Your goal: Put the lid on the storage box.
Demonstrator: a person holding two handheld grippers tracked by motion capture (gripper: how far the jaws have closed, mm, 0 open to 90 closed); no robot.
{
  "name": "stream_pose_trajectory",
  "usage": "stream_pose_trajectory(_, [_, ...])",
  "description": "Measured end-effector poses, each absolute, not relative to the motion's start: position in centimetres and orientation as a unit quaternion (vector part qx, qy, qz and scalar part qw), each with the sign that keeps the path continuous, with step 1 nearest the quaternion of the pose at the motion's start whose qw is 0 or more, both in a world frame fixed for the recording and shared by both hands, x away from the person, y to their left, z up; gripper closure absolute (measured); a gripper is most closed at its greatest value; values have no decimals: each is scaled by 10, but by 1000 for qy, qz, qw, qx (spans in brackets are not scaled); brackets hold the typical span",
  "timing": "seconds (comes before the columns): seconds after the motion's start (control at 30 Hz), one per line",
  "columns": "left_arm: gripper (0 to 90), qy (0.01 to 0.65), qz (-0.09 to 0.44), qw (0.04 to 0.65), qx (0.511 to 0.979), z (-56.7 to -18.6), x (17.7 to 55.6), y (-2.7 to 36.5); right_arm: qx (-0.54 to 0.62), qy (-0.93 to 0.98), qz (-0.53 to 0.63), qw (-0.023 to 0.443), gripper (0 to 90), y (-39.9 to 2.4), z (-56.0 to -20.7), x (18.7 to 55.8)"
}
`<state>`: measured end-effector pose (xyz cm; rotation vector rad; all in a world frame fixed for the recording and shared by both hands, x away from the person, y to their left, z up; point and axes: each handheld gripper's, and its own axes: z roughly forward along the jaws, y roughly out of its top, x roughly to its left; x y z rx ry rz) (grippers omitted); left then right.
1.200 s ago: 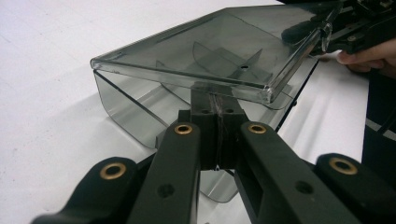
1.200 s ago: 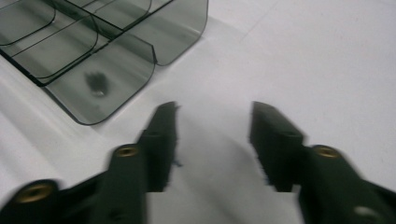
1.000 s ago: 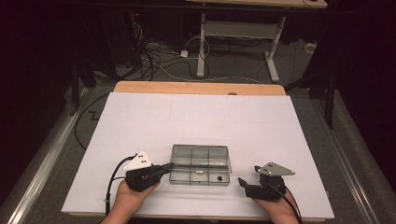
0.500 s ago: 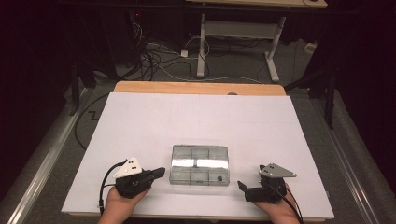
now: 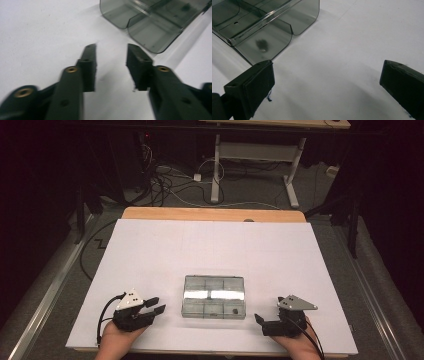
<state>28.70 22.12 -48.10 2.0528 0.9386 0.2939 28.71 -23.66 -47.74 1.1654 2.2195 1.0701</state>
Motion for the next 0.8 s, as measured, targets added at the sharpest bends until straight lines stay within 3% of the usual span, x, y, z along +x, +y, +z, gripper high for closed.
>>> stream_pose_trajectory(0.13, [316, 376, 124, 409, 822, -482, 288, 218, 419, 797, 383, 205, 4, -236, -478, 287])
stream_pose_trajectory(0.27, [150, 378, 130, 410, 820, -481, 288, 217, 418, 797, 384, 206, 4, -236, -478, 287])
stream_pose_trajectory(0.33, [126, 377, 126, 415, 818, -481, 289, 218, 413, 798, 387, 208, 4, -237, -477, 287])
stream_pose_trajectory(0.4, [10, 380, 125, 412, 819, -481, 290, 217, 417, 796, 387, 207, 3, -237, -477, 286])
stream_pose_trajectory(0.8, [0, 382, 133, 418, 814, -481, 290, 219, 406, 796, 393, 217, 3, -236, -477, 283])
